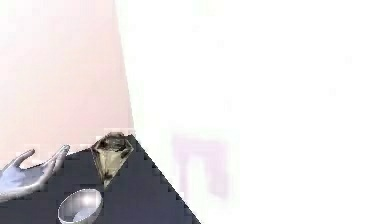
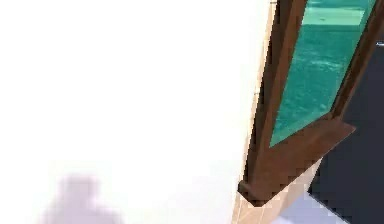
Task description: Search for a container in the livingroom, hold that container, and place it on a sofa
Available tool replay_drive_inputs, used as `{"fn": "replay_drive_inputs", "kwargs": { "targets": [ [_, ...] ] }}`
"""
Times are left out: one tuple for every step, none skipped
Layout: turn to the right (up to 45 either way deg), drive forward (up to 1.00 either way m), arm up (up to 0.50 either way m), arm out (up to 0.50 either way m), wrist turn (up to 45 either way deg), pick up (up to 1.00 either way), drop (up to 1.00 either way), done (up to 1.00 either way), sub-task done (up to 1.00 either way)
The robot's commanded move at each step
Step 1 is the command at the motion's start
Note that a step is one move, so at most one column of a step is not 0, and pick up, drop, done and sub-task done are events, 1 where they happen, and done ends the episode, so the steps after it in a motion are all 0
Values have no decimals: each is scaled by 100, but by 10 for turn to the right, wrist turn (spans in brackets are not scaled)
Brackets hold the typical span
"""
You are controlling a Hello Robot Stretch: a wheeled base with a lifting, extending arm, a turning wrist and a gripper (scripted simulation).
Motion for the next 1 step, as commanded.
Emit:
{"fn": "replay_drive_inputs", "kwargs": {
  "targets": [
    [-450,0,0,0,0,0,0,0,0]
  ]
}}
